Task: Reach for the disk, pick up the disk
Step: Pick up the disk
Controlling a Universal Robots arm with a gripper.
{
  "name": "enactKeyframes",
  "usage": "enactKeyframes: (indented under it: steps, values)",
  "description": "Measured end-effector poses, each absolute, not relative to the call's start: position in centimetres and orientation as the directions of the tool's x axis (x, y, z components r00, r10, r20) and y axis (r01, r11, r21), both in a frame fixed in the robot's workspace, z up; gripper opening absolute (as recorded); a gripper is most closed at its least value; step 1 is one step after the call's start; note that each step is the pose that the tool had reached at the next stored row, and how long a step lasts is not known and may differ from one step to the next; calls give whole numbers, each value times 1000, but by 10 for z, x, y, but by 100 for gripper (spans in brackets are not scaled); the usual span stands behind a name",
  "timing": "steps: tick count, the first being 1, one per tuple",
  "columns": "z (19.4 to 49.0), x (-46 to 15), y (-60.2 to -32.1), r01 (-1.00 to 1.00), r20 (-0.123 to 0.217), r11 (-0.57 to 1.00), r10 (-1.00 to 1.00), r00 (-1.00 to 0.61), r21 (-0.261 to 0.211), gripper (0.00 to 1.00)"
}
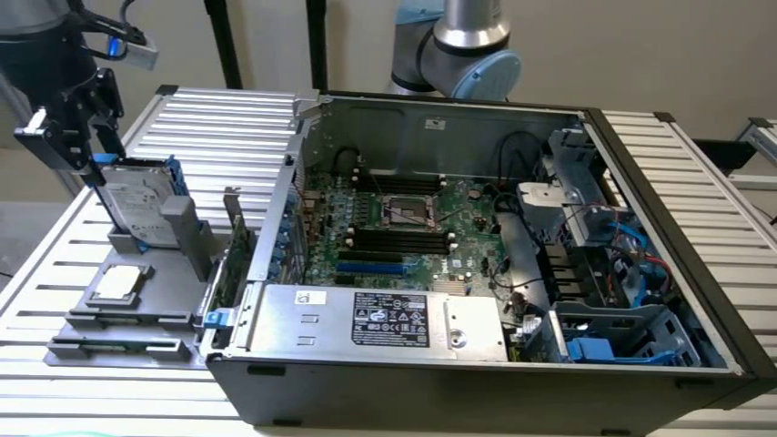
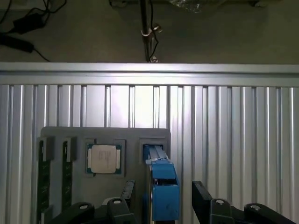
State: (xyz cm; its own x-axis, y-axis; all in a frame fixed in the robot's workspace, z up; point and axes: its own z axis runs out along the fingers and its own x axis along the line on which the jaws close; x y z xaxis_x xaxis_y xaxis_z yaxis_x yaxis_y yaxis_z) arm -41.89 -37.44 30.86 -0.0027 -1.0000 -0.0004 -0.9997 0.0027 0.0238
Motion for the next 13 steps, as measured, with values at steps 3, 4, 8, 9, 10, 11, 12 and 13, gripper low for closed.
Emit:
enactKeyframes:
  steps: [3,4,8,9,10,11,12,13]
  values:
    - [305,-419,-374,-1000,-1,3,-1000,-3,23,60]
    - [304,-419,-374,-1000,0,3,-1000,-3,23,60]
    - [301,-419,-374,-1000,-1,3,-1000,-3,22,60]
    - [300,-419,-374,-1000,-1,3,-1000,-3,22,60]
    - [299,-419,-374,-1000,0,3,-1000,-3,21,60]
    - [299,-419,-374,-1000,-1,3,-1000,-3,21,60]
    - [298,-419,-374,-1000,-1,3,-1000,-3,20,60]
    - [298,-419,-374,-1000,-1,3,-1000,-3,19,60]
